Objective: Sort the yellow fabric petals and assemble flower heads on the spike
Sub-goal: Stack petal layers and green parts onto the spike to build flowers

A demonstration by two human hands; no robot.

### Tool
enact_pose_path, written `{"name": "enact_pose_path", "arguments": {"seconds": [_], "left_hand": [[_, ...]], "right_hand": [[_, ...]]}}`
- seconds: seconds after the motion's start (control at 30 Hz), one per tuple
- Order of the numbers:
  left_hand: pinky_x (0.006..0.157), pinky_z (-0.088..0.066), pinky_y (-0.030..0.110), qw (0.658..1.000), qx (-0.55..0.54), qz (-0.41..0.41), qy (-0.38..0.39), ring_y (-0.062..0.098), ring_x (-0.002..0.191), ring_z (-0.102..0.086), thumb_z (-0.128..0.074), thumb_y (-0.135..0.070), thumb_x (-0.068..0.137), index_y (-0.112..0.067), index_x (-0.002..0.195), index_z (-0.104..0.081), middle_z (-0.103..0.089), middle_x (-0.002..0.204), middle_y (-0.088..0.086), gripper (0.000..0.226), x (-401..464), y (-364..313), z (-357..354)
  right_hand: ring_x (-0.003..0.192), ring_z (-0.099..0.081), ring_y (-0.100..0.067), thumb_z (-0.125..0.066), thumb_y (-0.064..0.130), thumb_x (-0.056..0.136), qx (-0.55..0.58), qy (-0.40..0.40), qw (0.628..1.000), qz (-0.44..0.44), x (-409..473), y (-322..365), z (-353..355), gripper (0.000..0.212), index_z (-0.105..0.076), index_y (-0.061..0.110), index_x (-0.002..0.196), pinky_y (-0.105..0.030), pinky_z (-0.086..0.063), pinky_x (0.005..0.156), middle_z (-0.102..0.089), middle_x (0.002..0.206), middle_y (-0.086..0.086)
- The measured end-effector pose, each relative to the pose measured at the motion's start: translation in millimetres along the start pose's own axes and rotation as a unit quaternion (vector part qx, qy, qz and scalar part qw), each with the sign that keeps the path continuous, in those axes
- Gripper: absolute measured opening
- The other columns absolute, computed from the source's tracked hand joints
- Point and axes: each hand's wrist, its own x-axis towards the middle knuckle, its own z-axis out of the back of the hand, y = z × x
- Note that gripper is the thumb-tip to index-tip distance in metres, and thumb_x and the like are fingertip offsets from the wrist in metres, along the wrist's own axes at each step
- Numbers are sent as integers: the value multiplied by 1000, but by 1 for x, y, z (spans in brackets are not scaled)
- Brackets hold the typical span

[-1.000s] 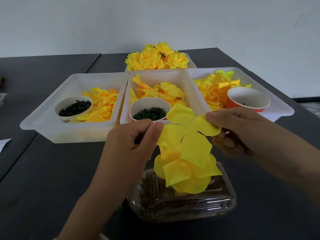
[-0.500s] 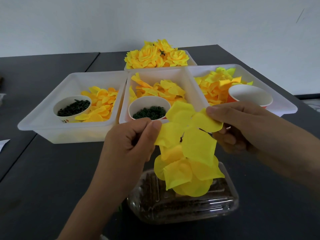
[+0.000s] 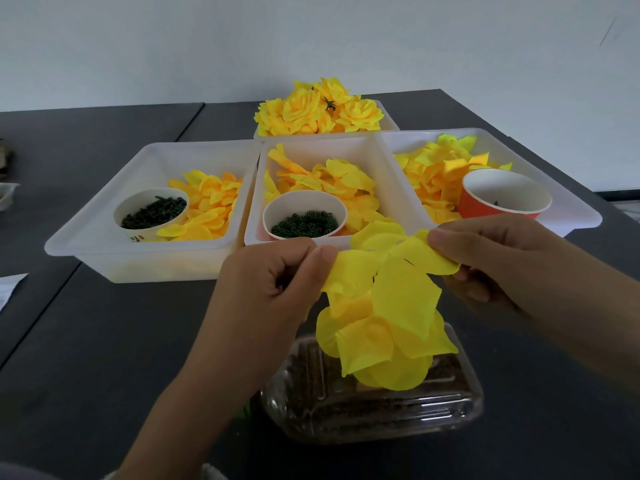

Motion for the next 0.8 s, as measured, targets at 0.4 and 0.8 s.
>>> {"name": "enact_pose_path", "arguments": {"seconds": [0.4,0.8], "left_hand": [[49,-33,7,1000,30,0,8,1,45,-45,-52,-32,97,-33,53,-44,-47,47,-15,45,0,-1,1],[49,-30,23,971,221,38,82,13,55,-49,-39,-63,92,-30,52,-41,-45,49,-7,52,-19,10,-3]], "right_hand": [[43,-31,-6,-50,45,76,-64,1,997,44,2,-13,4,41,-54,10,56,-10,-29,42,-39,46,6],[51,-43,-4,-46,61,72,-122,16,992,11,-1,-63,-9,42,-54,22,58,-27,-39,58,-44,53,5]]}}
